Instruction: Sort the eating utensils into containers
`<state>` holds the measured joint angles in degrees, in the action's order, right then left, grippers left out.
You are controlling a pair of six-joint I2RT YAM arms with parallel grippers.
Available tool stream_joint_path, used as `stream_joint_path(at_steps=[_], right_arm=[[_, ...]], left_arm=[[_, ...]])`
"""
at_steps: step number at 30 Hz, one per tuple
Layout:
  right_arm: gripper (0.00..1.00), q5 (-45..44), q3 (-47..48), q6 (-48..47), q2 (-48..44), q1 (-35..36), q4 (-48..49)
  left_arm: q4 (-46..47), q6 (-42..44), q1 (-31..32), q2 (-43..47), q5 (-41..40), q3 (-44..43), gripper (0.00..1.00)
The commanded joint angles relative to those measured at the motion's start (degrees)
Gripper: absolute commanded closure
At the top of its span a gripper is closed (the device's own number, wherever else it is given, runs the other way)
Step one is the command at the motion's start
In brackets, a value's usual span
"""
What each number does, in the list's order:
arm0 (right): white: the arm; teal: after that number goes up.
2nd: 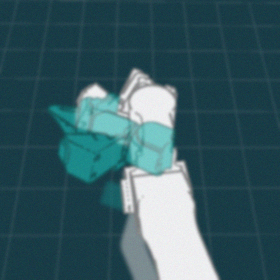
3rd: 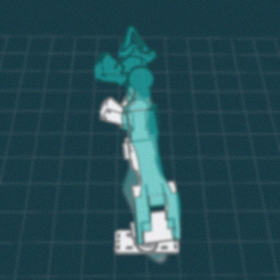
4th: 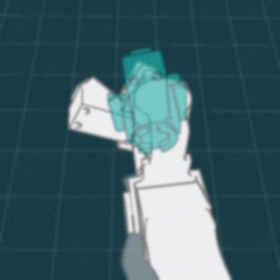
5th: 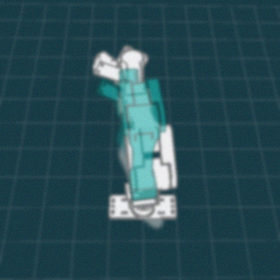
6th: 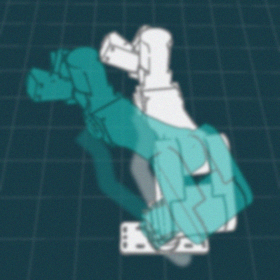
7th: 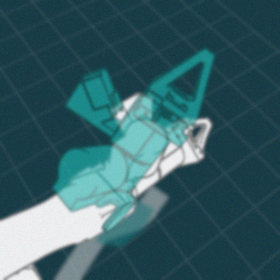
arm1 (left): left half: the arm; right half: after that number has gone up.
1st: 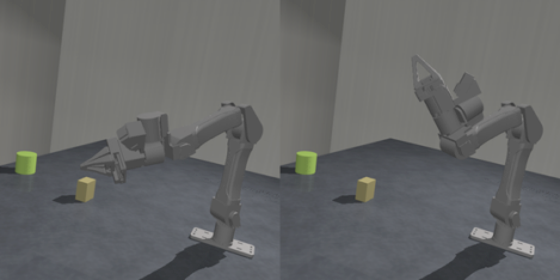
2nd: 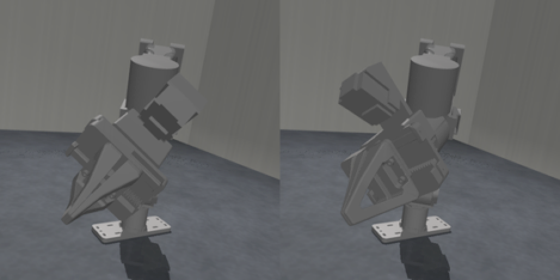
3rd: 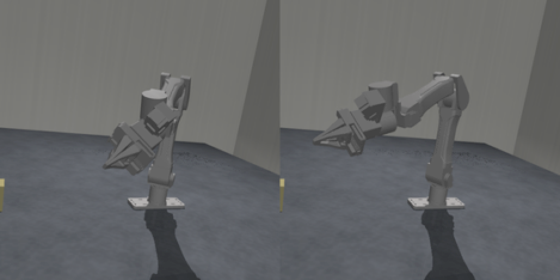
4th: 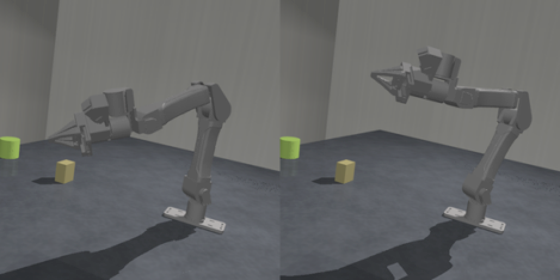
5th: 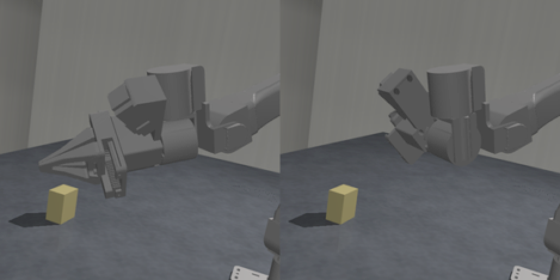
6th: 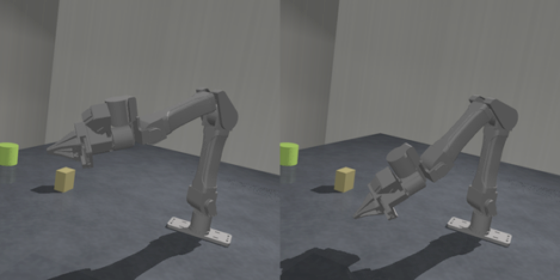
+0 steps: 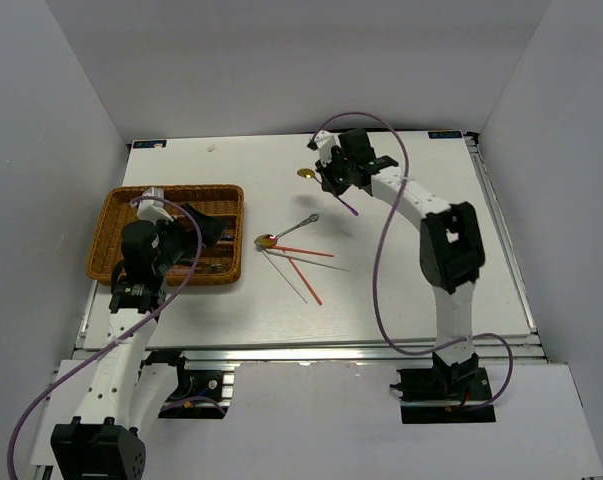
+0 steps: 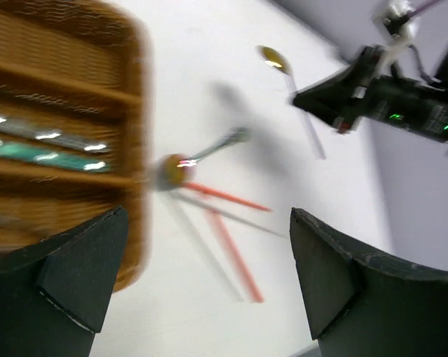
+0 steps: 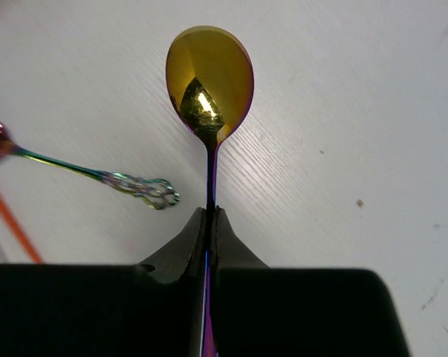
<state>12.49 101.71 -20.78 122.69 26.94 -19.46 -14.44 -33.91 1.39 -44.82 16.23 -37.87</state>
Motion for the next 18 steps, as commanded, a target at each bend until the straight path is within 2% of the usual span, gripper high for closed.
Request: stream_joint_path(at_steps=[1, 3, 4, 6, 8, 13, 18], right_arm=[[1.0, -0.27, -7.87, 7.75, -13.25, 3.9, 5.38], [1.0, -2.2, -13.79, 14.33, -20.89, 6.79, 7.41], [1.0, -2.99, -20.09, 17.14, -23.35, 7.86, 10.47], [1.0, -1.86, -25.75, 22.69, -30.39, 11.02, 13.47], [1.0, -0.89, -31.82, 24.89, -36.26, 14.96, 16.91], [1.0, -2.3, -39.11, 28.68, -45.16, 19.38, 18.84], [1.0, -4.49, -41.77, 30.09, -50.71, 22.37, 20.52]], left_arm=[[25.72, -18.91, 1.77, -0.1, 15.67, 4.54, 0.02], [36.96, -26.25, 6.76, -0.62, 13.49, 7.01, 0.02], [38.33, -26.99, 8.96, -1.23, 10.26, 6.93, 0.02], [39.13, -25.6, 16.34, -4.13, 6.99, 4.65, 0.02], [35.64, -23.4, 21.43, -6.68, 2.68, 1.85, 0.02], [38.34, -24.27, 27.17, -7.74, -1.54, 2.88, 0.02], [36.94, -24.36, 30.78, -8.53, -4.62, 2.97, 0.05]])
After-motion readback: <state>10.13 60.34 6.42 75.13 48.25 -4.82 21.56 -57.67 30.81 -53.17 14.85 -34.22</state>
